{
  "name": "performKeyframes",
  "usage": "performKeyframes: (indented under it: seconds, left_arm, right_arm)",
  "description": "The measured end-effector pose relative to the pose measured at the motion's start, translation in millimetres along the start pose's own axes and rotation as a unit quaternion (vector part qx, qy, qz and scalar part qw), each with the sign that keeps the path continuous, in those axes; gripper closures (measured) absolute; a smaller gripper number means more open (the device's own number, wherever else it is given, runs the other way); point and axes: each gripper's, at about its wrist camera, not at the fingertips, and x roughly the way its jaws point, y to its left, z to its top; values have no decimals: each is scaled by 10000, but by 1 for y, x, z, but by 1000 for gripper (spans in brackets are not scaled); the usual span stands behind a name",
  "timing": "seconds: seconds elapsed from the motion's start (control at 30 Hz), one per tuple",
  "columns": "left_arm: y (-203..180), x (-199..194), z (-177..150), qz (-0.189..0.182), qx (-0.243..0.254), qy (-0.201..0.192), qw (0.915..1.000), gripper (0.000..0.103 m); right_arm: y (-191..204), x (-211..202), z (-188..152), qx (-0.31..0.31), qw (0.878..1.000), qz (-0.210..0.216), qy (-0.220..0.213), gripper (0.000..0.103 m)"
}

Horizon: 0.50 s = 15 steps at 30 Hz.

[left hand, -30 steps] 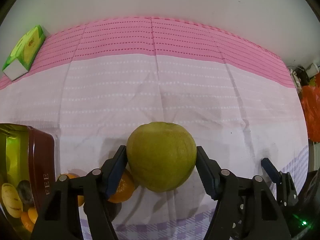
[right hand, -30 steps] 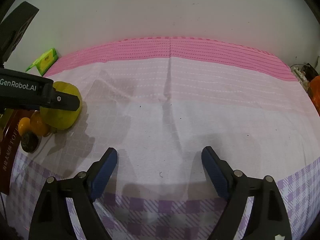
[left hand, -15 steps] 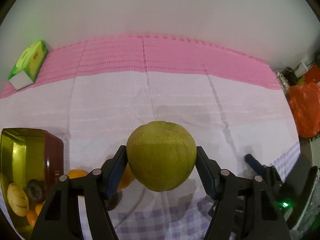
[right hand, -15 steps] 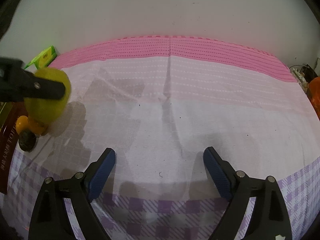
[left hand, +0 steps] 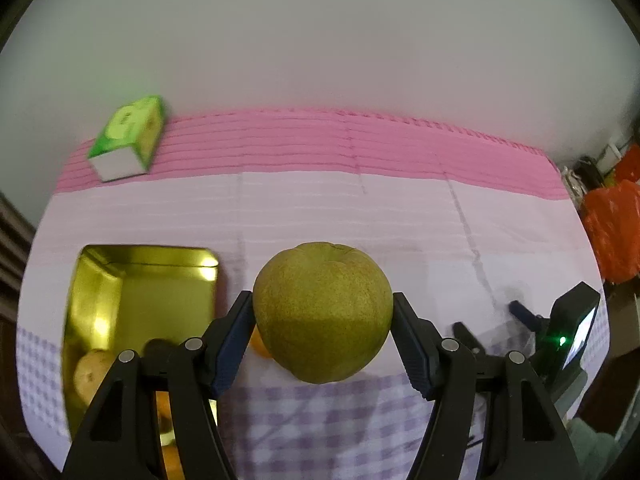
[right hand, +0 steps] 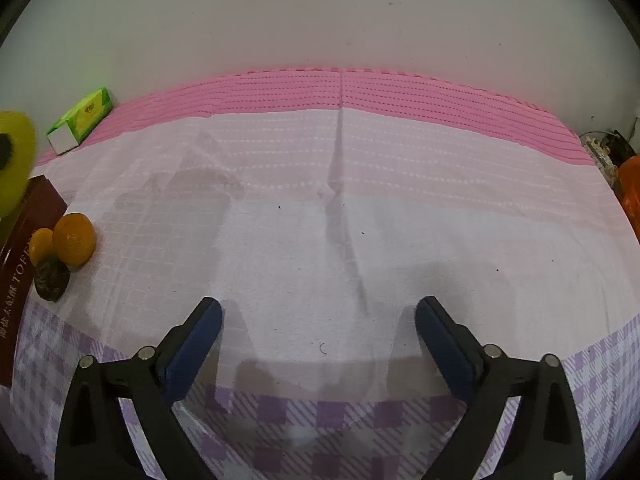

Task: Organize fruits
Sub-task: 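Lift and carry the green pear with the left gripper toward the tin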

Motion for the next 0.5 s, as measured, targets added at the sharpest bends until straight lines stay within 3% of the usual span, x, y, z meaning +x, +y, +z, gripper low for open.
performKeyframes:
  seconds: [0.5]
  left_arm:
    - [85,-25,-37,566,-552,-164,9967,36]
  right_arm:
    - [0,2,0,19,10000,-42,11,1]
